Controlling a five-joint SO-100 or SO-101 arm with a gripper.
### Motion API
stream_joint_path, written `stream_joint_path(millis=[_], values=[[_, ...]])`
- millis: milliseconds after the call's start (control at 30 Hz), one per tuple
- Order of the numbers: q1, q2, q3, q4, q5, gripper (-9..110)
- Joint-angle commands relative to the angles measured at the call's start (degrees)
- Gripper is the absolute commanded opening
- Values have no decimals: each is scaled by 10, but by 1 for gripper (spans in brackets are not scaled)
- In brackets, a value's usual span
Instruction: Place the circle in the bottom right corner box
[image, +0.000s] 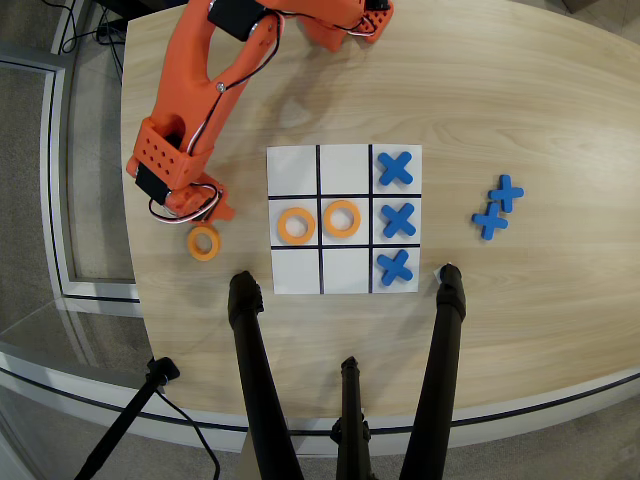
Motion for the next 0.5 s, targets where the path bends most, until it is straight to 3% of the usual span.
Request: stream_joint_path(millis=[0, 233, 467], values=[[11, 20, -9, 51, -4, 22], [27, 42, 18, 145, -7, 18], [19, 59, 106, 63, -8, 2]])
